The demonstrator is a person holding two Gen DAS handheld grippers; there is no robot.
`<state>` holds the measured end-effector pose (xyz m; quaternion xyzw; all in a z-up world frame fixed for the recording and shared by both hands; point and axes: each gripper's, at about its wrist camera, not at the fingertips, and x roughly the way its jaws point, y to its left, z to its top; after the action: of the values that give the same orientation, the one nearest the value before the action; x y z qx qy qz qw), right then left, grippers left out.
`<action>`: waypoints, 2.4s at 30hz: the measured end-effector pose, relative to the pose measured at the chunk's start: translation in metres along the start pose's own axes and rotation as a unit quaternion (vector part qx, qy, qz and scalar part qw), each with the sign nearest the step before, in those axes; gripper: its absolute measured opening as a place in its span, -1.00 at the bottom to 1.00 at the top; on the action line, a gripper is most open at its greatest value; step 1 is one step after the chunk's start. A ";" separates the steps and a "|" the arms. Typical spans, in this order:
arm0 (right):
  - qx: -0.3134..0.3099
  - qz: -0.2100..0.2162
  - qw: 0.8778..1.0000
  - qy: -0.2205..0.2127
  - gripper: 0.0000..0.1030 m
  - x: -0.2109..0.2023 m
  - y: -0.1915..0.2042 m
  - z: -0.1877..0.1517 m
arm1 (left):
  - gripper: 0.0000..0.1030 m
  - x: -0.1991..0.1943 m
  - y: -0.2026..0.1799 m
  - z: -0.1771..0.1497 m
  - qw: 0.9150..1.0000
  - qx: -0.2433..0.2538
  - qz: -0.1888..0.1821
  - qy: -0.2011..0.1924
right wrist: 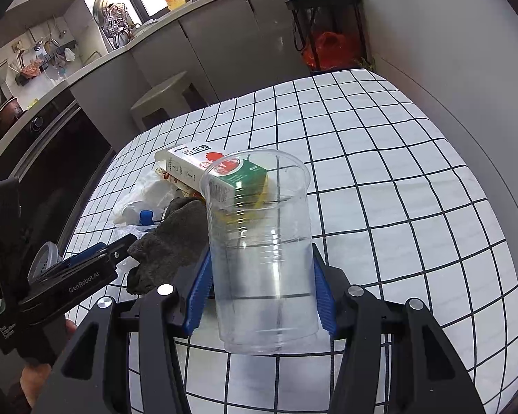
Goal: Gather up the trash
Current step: 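Grasp the plastic bag with the left tool while the right tool grasps the clear cup, then carry bag and cup to the grey basket and open both tools over it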
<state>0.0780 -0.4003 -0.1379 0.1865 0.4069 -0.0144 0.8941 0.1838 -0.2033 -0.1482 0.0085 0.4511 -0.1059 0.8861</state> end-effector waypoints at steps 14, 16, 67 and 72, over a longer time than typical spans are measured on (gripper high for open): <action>0.001 0.004 1.000 -0.009 -0.01 -0.007 -0.001 -0.001 | -0.92 -0.041 0.009 0.001 0.999 0.011 -0.024 -0.034; 0.001 0.005 1.000 -0.012 -0.01 -0.009 0.000 -0.002 | -0.92 -0.052 0.013 0.003 0.999 0.010 -0.022 -0.043; -0.190 0.178 0.966 0.005 -0.01 0.011 0.361 -0.066 | -0.93 -0.200 0.329 -0.036 0.975 -0.082 0.144 -0.149; -0.209 0.192 0.959 0.013 -0.01 0.025 0.399 -0.069 | -0.93 -0.194 0.367 -0.032 0.971 -0.107 0.157 -0.143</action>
<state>0.1161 -0.0026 -0.0694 0.0704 0.3690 0.2450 0.8938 0.1194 0.1942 -0.0412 -0.0311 0.3215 0.0833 0.9427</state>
